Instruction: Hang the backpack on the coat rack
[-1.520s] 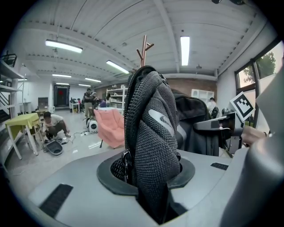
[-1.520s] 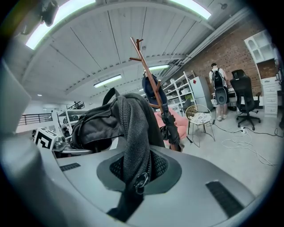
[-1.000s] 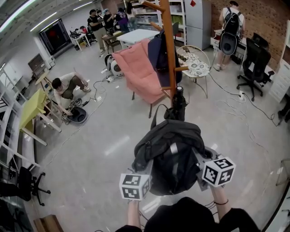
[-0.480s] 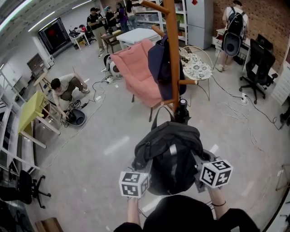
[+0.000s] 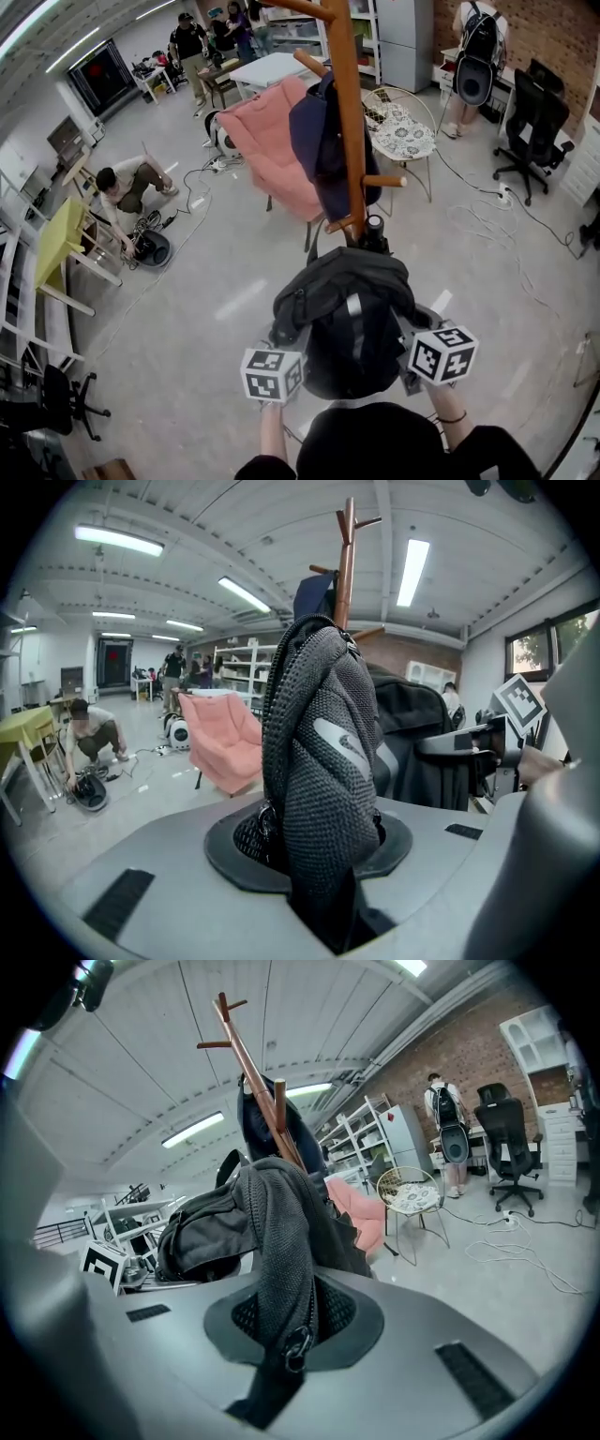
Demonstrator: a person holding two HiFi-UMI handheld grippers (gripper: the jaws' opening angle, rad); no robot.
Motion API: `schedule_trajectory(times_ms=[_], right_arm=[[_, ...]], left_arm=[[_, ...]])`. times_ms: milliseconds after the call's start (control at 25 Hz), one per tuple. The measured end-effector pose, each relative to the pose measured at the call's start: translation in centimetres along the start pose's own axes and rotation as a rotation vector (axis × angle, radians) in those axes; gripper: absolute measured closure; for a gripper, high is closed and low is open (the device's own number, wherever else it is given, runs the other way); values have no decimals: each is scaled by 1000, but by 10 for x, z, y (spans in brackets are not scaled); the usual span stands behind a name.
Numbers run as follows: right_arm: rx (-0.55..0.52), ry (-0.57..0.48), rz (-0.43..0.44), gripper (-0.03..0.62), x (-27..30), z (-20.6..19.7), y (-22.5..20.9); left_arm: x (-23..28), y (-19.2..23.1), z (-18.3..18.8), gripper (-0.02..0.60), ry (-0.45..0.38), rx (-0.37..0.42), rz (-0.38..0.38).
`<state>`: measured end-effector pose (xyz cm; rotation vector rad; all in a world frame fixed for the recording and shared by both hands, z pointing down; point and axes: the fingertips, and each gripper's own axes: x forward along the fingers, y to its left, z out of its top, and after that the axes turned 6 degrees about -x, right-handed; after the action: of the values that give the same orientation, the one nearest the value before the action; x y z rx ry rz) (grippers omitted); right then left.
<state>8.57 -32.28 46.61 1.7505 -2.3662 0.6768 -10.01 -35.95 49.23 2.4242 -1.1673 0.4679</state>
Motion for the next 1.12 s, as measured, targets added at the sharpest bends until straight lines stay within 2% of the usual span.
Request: schedule_trajectory(times_ms=[600, 1120], right_arm=[[68, 11, -110, 565, 41, -10, -26], [105, 16, -178, 565, 58, -40, -40]], left_arm=[[65, 29, 4, 449, 91, 25, -106], [106, 43, -20, 446, 139, 20, -147]])
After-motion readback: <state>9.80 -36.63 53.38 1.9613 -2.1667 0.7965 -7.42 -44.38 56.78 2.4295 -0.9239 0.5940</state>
